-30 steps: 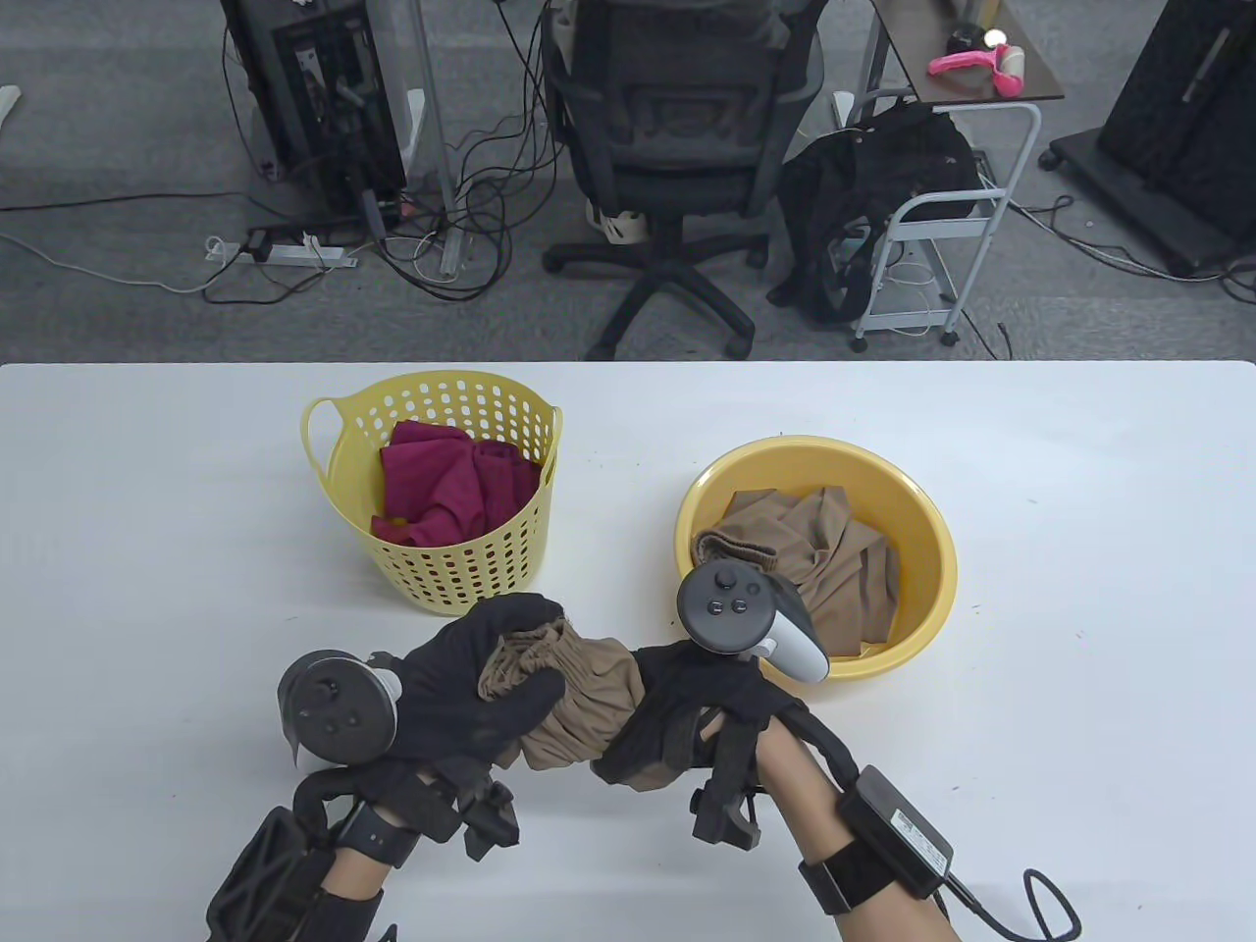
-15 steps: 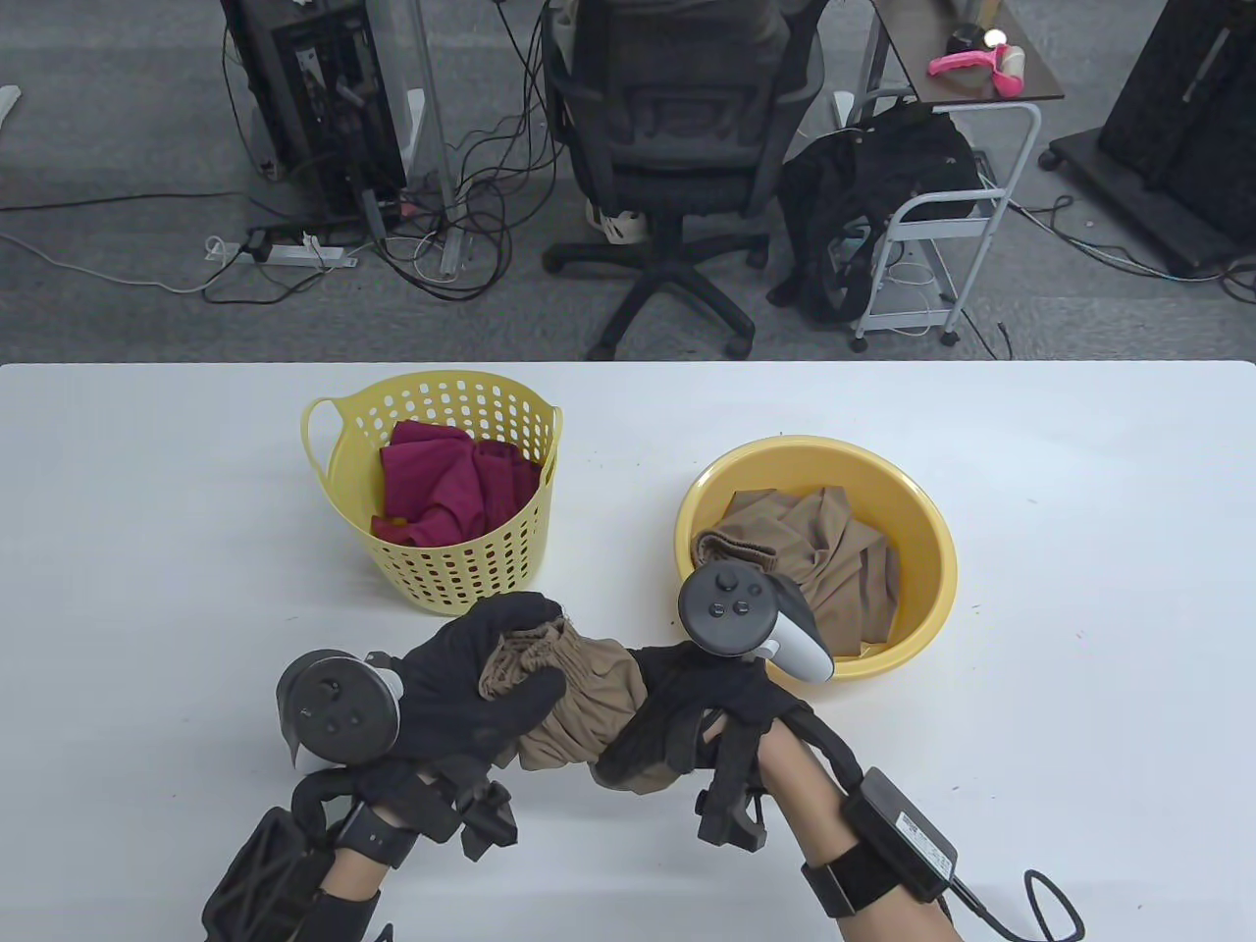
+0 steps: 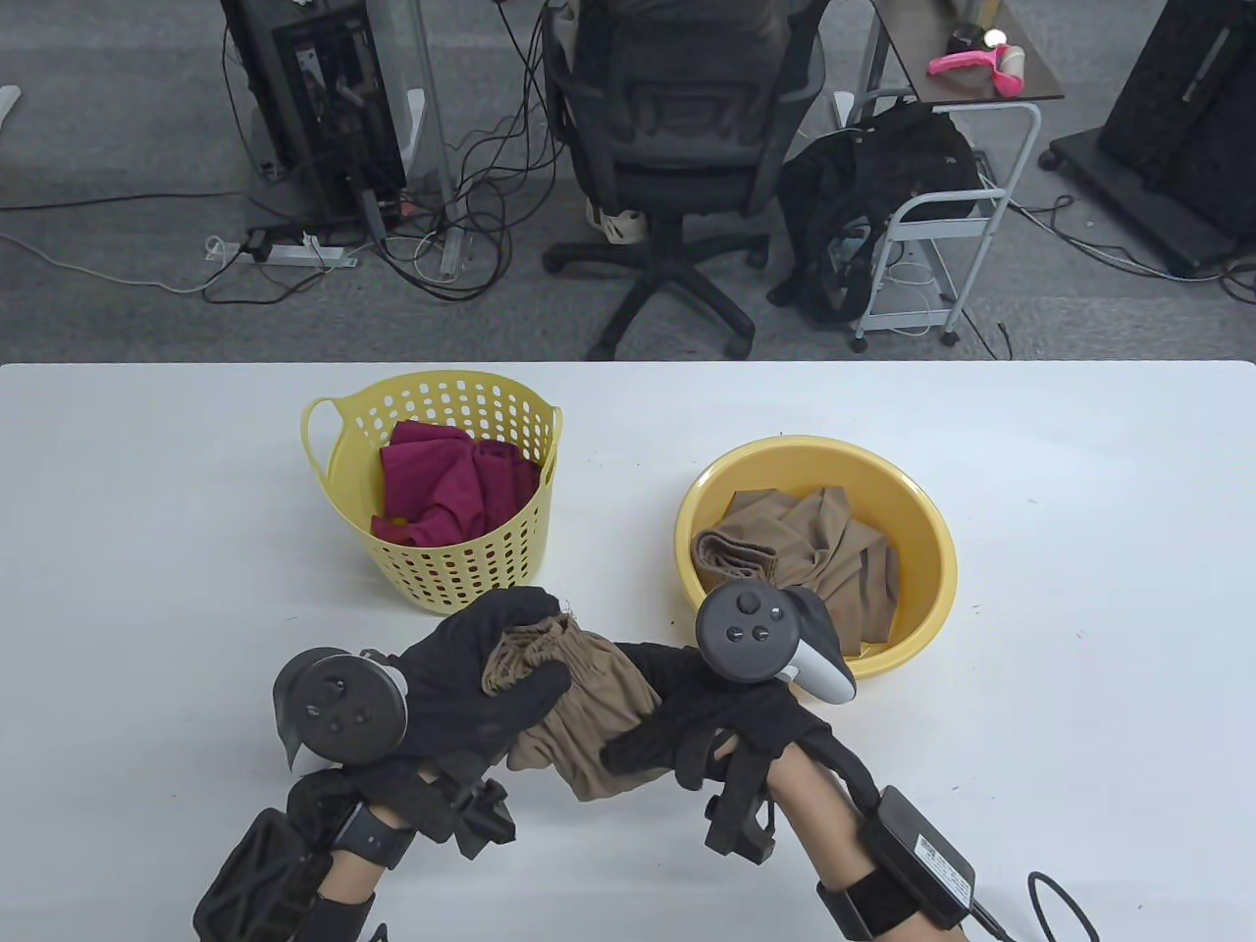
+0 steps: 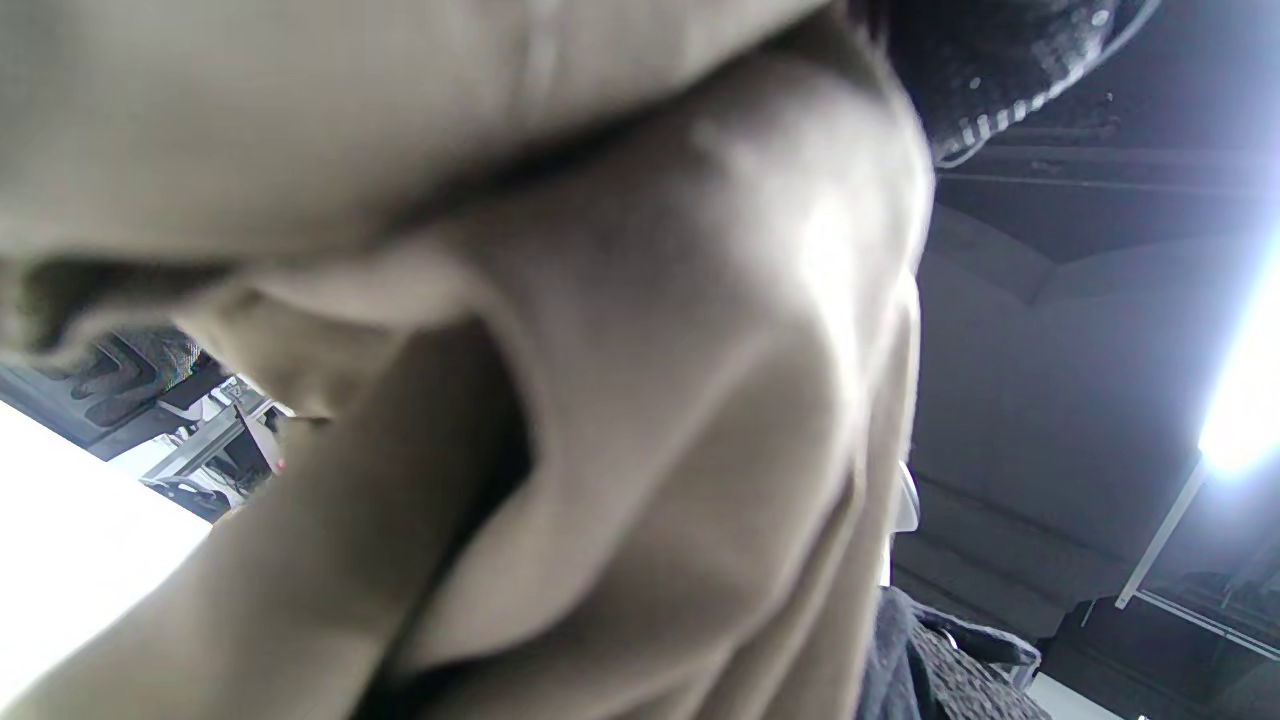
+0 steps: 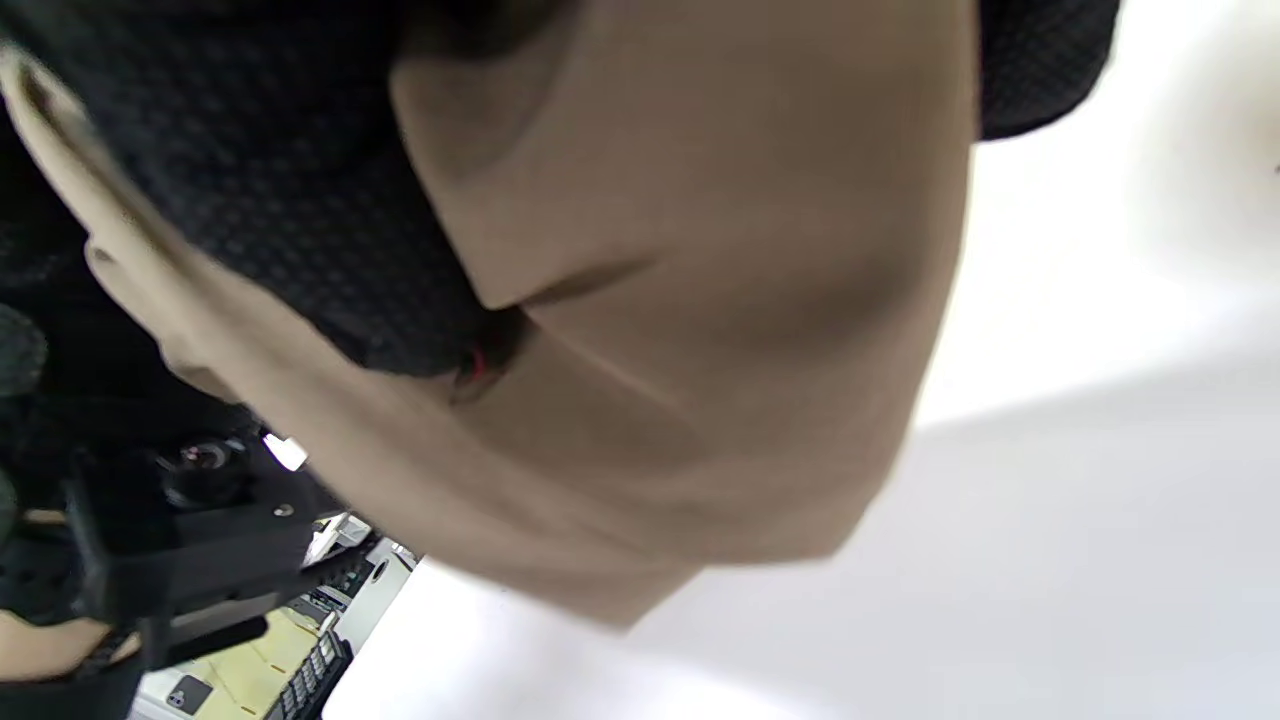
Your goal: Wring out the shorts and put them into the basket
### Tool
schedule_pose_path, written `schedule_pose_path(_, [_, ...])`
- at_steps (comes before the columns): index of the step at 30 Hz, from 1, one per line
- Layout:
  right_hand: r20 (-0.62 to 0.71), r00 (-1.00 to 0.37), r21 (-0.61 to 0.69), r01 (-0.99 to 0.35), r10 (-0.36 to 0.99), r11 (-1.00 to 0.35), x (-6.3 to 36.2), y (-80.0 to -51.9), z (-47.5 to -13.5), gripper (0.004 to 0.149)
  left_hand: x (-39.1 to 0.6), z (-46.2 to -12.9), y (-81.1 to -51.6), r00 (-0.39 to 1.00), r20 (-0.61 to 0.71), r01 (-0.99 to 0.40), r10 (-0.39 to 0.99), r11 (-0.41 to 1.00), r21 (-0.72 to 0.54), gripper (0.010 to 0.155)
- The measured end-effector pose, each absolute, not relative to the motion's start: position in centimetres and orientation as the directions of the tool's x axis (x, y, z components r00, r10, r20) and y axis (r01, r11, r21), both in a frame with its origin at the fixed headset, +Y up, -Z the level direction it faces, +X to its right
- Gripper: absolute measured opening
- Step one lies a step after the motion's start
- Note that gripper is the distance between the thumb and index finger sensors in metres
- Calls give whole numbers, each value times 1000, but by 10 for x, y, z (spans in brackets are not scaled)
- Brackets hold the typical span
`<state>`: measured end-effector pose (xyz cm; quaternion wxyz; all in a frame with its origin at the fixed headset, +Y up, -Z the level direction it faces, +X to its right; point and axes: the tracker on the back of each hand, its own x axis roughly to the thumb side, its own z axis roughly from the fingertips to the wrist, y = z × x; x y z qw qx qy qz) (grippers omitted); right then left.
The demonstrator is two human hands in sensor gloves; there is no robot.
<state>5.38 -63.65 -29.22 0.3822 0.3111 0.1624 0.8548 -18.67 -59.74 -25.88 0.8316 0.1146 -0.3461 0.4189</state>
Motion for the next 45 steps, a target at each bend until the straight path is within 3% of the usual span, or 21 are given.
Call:
schedule_pose_path(10, [474, -581, 376, -546, 662, -749, 65, -636, -285, 82, -190, -260, -594, 471, 669, -736, 575, 674, -62, 64])
schedule_pose_path(23, [464, -723, 149, -506, 512, -849, 88, -651, -280, 88, -205, -266, -579, 575, 651, -668, 495, 744, 24, 64])
schedule_pose_path(29, [450, -825, 18, -375, 342, -927, 93, -666, -278, 91, -211, -273, -568, 626, 631, -636, 458, 768, 74, 65])
schedule_pose_path(45, [431, -853, -21, -334, 293, -942, 97, -681, -272, 98, -218, -294, -537, 697, 591, -585, 406, 799, 141, 68])
